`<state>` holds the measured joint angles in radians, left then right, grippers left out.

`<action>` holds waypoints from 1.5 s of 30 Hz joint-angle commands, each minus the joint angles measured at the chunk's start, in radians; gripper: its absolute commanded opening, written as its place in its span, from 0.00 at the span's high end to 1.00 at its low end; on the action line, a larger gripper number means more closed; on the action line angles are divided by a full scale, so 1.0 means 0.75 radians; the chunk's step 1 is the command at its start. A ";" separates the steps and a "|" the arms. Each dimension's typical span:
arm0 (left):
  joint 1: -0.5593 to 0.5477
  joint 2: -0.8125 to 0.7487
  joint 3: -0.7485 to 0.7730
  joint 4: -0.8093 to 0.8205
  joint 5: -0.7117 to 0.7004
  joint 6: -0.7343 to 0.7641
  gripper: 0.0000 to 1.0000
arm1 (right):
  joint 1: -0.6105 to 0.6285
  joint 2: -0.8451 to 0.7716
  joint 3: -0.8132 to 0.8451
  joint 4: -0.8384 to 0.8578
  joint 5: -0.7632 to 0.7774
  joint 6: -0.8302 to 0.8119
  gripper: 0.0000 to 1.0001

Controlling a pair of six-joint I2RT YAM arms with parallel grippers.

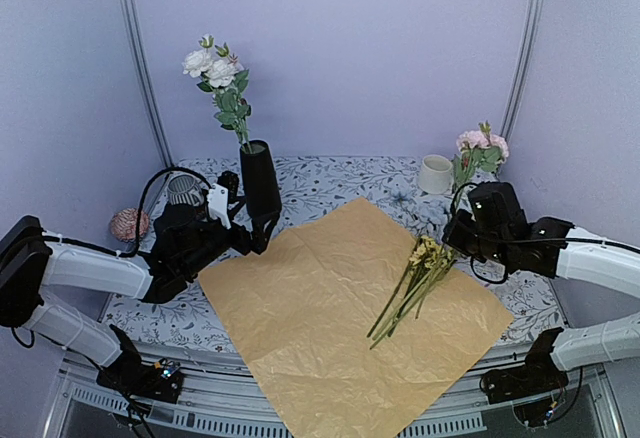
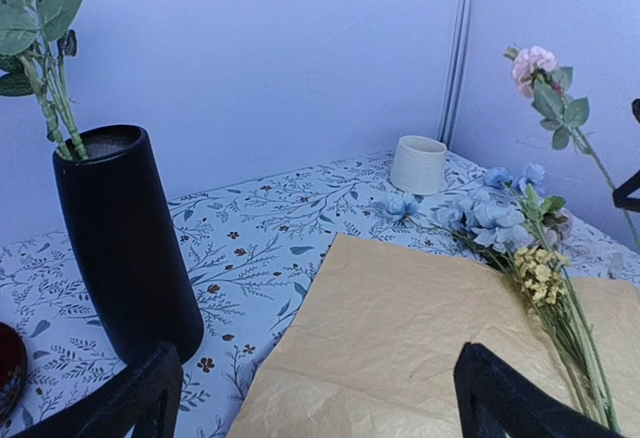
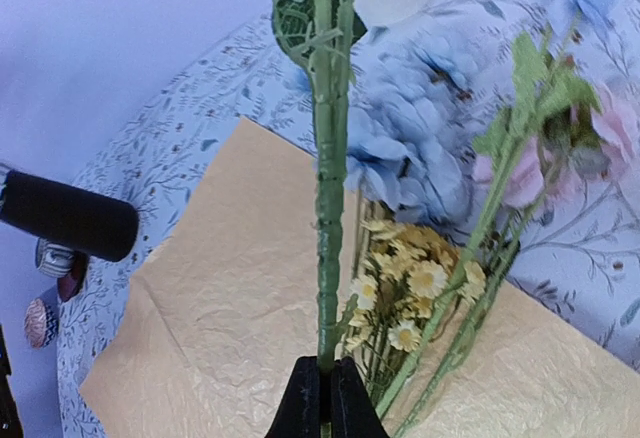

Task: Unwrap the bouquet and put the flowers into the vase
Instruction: Pass from the right arm to the left

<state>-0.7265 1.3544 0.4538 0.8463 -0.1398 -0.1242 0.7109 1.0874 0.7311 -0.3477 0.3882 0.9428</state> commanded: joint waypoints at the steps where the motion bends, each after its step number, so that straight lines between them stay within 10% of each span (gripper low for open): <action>1: -0.010 0.014 0.025 -0.006 0.018 0.008 0.03 | -0.006 -0.122 -0.052 0.250 0.001 -0.255 0.97; 19: -0.011 -0.066 0.072 -0.031 0.310 -0.207 0.02 | 0.020 -0.061 -0.112 0.971 -1.000 -0.824 0.97; 35: -0.095 0.017 0.249 0.263 0.872 -0.612 0.11 | 0.341 0.269 0.034 1.189 -0.935 -0.875 0.97; 45: -0.170 0.166 0.392 0.273 0.977 -0.618 0.39 | 0.412 0.344 0.103 1.206 -0.926 -0.907 0.97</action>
<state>-0.8333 1.4410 0.7033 1.0336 0.5404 -0.5766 1.0061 1.3369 0.7719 0.5083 -0.3199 0.2863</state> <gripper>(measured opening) 0.649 0.041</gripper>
